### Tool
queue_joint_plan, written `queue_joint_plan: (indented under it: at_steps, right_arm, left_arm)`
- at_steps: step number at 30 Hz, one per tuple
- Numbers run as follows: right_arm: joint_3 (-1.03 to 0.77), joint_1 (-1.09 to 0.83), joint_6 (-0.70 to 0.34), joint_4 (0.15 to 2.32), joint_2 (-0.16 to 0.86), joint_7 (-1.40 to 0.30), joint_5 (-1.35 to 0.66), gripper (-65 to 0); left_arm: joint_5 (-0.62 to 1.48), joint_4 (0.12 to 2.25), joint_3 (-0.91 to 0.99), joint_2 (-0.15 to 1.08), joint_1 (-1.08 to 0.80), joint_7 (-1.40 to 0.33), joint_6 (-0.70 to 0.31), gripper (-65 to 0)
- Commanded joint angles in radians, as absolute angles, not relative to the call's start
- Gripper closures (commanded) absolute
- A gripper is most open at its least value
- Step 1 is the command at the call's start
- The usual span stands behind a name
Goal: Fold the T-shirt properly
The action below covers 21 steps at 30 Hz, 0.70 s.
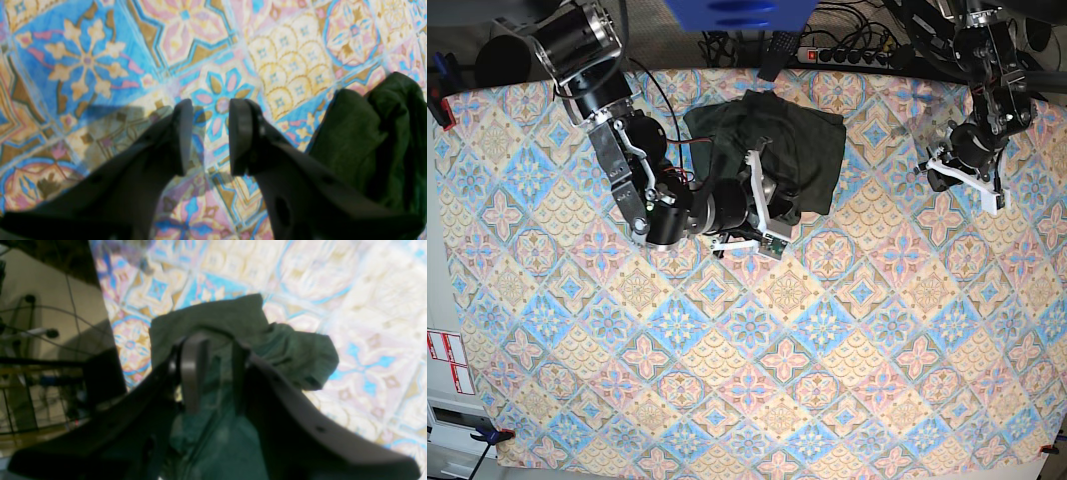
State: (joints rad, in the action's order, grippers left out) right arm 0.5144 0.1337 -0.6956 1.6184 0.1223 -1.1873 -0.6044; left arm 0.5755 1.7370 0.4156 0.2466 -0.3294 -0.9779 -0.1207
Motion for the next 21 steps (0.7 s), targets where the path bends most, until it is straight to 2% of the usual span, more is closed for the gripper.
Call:
queue_joint_plan:
  at_steps: [1,9,21]
  right_arm:
    - [0.486,0.130,-0.698,1.643,0.147,-1.188,-0.601,-15.8]
    - [0.429,0.058,-0.698,1.669,0.243,-1.188,-0.602,-15.8]
    - [0.395,-0.005,-0.698,1.626,0.255,-1.188,-0.601,-15.8]
  left_arm:
    - [0.576,1.753,0.420,0.260,-0.325,-0.961,-0.122,-18.1]
    - [0.576,1.753,0.420,0.265,-0.323,-0.961,-0.122,-18.1]
    - [0.578,1.753,0.420,0.263,-0.323,-0.960,-0.124,-18.1]
